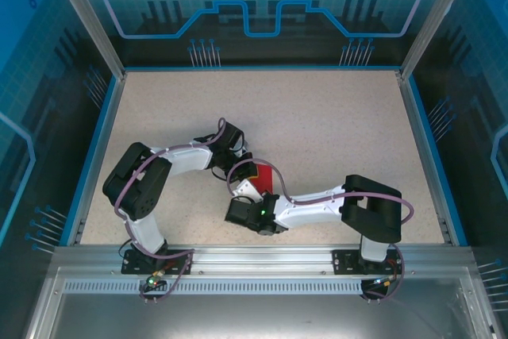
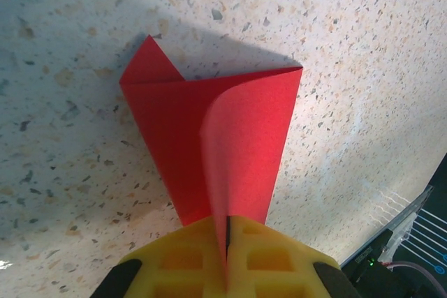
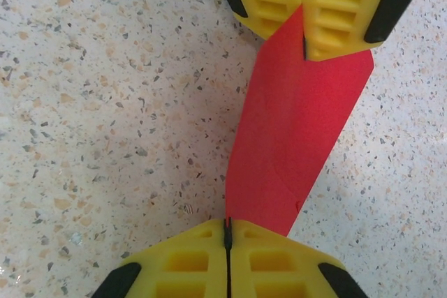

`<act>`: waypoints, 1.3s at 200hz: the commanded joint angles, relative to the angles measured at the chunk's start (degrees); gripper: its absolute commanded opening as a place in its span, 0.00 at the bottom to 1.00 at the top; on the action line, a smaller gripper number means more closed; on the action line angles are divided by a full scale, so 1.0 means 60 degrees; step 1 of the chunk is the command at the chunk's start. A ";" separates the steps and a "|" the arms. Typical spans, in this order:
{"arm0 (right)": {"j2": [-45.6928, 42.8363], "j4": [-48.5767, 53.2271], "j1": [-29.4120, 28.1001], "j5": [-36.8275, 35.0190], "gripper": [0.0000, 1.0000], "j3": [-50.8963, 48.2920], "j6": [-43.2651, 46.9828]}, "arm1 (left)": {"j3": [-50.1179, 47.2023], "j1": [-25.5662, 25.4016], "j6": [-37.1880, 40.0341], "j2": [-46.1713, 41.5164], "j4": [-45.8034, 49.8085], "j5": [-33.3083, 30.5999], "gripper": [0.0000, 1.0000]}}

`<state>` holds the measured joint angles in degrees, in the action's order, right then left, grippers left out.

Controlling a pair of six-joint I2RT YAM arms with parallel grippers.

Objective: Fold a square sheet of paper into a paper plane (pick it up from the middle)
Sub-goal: Fold the wing for the fifth time at the center of the table.

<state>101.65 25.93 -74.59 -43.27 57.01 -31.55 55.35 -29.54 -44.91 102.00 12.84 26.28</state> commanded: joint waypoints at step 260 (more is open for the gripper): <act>-0.2997 -0.5295 0.2763 0.4946 0.06 -0.3894 0.0323 | 0.0414 0.0325 -0.0102 -0.0181 0.0857 0.0339 0.56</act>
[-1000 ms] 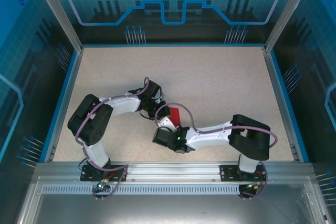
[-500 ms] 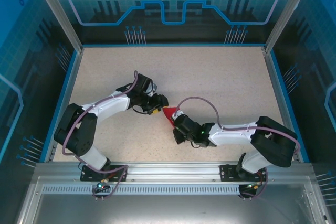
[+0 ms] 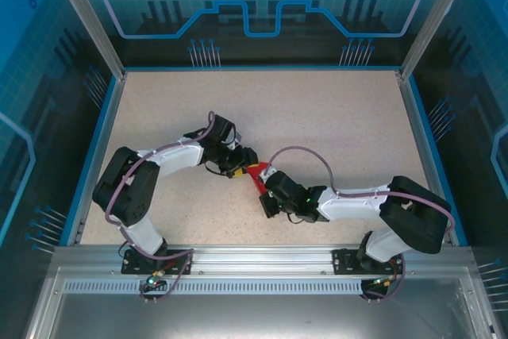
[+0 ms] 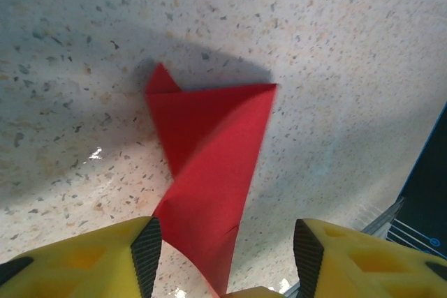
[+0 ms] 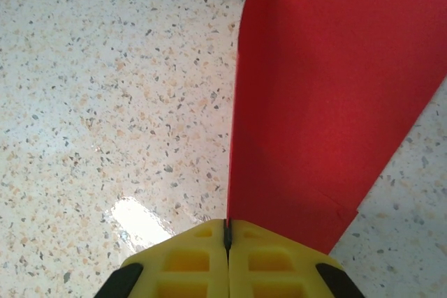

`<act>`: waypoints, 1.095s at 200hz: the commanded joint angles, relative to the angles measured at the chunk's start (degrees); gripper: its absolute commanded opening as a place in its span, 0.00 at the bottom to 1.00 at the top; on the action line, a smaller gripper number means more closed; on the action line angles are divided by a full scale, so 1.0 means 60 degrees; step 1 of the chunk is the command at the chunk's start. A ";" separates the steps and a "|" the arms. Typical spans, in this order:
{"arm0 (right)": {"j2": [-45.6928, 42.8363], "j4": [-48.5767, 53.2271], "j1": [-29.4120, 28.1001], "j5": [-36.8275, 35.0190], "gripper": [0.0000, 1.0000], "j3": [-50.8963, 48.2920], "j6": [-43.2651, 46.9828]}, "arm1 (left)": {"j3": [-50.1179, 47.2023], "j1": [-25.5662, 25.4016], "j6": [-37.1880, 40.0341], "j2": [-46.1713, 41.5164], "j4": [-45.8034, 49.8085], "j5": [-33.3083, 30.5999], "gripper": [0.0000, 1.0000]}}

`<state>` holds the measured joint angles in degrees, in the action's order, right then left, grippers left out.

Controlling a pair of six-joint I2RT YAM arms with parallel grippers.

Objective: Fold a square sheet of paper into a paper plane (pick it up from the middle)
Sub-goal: Fold the wing for the fifth time at the center of the table.

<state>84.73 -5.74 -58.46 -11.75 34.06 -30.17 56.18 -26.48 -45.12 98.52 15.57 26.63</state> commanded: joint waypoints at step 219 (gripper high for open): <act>0.0510 0.2544 -0.0954 -0.2840 0.31 0.1228 0.0624 | 0.1182 -0.0464 0.0460 0.1117 0.1232 0.0382 0.02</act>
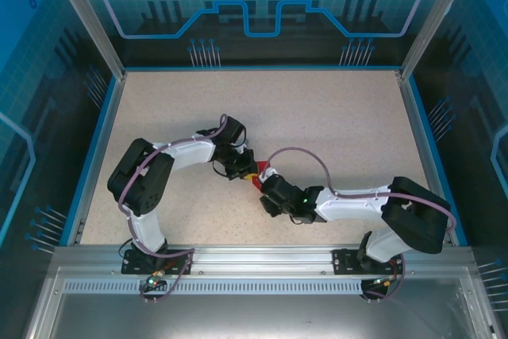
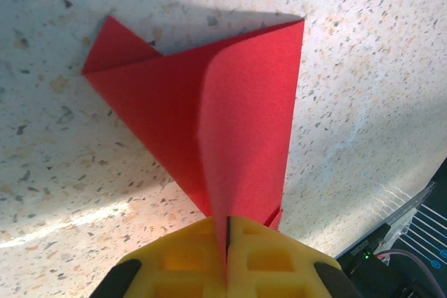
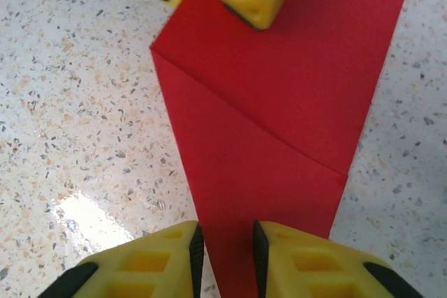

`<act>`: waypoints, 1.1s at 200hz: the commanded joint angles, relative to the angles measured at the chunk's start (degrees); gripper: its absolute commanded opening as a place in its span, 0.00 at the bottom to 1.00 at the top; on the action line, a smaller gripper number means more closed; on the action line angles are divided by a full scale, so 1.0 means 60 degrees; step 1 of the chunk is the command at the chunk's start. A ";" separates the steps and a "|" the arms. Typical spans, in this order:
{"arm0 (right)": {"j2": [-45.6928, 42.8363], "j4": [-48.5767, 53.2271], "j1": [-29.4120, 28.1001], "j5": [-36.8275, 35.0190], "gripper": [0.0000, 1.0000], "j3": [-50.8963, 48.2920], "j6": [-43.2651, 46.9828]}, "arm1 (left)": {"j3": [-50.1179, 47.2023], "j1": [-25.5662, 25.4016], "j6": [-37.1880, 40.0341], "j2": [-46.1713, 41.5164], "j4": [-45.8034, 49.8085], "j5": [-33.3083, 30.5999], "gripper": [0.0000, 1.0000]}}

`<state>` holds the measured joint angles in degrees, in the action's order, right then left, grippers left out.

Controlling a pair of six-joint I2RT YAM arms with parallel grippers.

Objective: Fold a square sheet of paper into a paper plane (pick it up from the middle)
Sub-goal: Fold the wing for the fifth time at the center of the table.

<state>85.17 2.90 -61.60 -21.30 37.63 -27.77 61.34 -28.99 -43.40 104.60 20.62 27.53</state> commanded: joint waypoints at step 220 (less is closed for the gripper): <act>0.0513 -0.2166 0.0983 0.3234 0.04 -0.0479 -0.0530 | -0.0453 0.0709 0.0252 -0.2206 0.0703 -0.1493 0.67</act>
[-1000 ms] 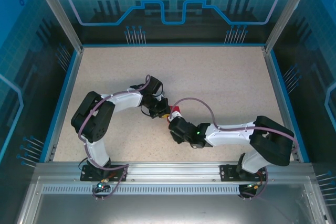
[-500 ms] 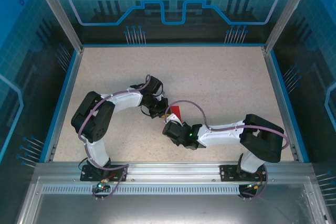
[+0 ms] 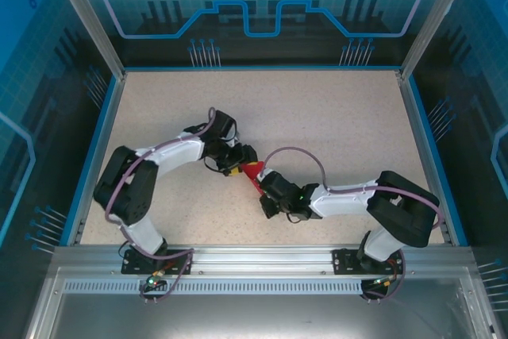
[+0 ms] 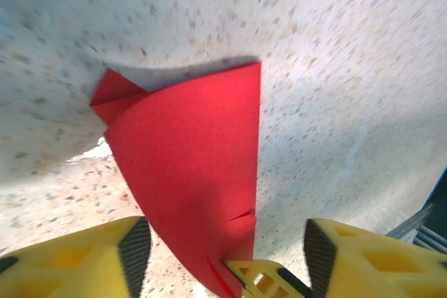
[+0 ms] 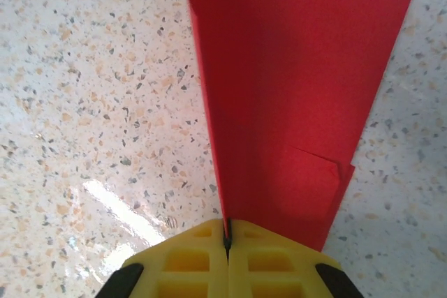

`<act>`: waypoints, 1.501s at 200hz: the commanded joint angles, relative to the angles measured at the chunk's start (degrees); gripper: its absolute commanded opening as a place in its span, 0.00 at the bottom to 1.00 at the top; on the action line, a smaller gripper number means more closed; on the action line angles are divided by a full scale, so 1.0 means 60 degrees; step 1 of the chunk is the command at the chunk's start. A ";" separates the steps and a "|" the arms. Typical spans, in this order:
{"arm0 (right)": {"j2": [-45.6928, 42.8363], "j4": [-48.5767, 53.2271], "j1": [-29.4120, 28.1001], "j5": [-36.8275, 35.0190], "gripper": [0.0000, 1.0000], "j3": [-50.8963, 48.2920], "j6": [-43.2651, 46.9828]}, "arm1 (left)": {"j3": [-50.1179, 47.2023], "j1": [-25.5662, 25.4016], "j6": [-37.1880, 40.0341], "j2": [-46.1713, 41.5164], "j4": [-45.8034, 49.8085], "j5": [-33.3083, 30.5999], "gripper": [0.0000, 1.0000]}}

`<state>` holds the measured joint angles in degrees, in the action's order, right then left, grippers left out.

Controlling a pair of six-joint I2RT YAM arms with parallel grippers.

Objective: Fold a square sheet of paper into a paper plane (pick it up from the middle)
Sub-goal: Fold the wing for the fifth time at the center of the table.

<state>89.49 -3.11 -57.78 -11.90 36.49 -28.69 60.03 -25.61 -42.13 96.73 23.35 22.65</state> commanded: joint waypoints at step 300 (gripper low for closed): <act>0.3357 -0.5840 0.3795 0.8720 0.06 -0.0381 -0.3869 | -0.2568 -0.0208 0.0236 -0.1255 -0.4272 0.1936 0.58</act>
<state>107.77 -38.26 -35.66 40.97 33.45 -51.03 42.35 -25.52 -40.42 85.19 1.34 30.52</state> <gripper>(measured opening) 0.062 0.572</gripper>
